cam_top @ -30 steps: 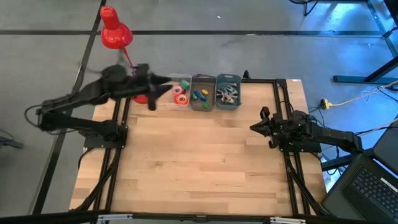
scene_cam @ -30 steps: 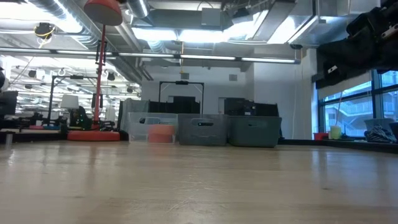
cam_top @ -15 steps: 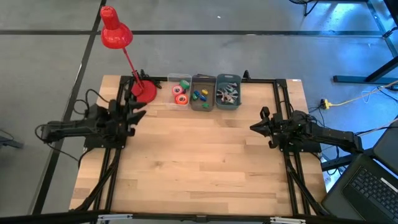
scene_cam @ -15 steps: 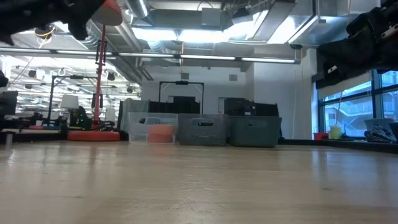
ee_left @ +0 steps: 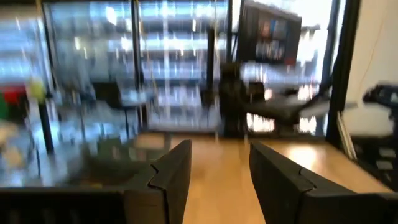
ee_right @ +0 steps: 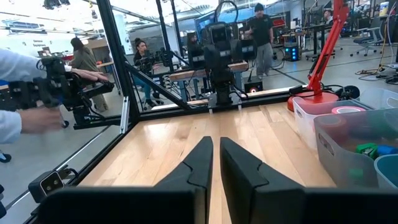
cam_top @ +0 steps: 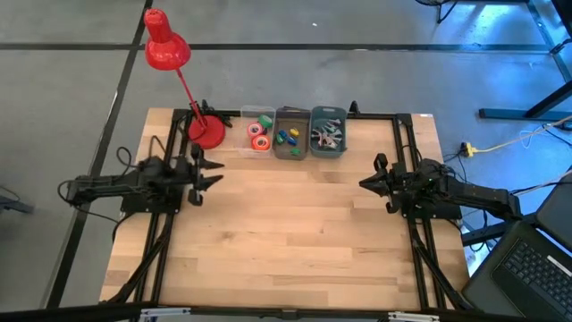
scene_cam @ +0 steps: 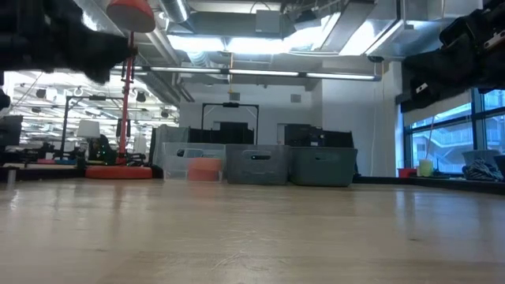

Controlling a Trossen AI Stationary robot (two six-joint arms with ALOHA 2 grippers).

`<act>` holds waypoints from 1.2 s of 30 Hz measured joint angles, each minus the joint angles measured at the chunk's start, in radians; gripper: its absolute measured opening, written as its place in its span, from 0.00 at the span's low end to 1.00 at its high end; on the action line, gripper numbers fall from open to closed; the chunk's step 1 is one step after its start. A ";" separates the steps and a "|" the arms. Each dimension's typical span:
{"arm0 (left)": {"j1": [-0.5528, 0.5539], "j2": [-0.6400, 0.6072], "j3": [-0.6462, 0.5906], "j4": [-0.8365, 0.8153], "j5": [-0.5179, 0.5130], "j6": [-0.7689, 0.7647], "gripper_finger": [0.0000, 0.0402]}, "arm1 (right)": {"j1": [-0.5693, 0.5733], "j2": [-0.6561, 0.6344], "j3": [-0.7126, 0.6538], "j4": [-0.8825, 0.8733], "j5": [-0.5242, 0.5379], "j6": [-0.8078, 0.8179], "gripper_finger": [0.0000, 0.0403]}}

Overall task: Pick and place Stapler, Stapler remover, tape
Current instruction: Return to Home Position

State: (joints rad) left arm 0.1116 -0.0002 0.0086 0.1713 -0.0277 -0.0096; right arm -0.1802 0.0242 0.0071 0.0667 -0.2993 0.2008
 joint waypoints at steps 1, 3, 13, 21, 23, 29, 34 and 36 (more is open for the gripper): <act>0.000 0.000 0.000 -0.046 0.000 -0.021 0.38 | 0.000 0.000 0.000 0.001 0.000 0.000 0.08; 0.000 0.000 0.000 -0.124 0.000 -0.029 0.38 | 0.000 0.000 0.000 0.001 0.000 0.000 0.08; -0.016 0.000 0.000 -0.146 0.000 -0.030 0.38 | 0.000 0.000 0.000 0.002 0.000 0.000 0.08; -0.013 0.000 0.000 -0.146 0.000 -0.030 0.38 | 0.000 0.000 0.000 0.002 0.000 0.000 0.08; -0.013 0.000 0.000 -0.146 0.000 -0.030 0.38 | 0.000 0.000 0.000 0.002 0.000 0.000 0.08; -0.013 0.000 0.000 -0.146 -0.001 -0.030 0.37 | 0.000 0.000 0.000 0.002 0.000 0.000 0.08; -0.013 0.000 0.000 -0.146 -0.001 -0.030 0.38 | 0.000 0.000 0.000 0.002 0.000 0.000 0.08; -0.013 0.000 0.000 -0.146 -0.001 -0.030 0.38 | 0.000 0.000 0.000 0.002 0.000 0.000 0.08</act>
State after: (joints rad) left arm 0.0990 -0.0002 0.0086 0.0255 -0.0284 -0.0391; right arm -0.1802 0.0242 0.0071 0.0685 -0.2993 0.2008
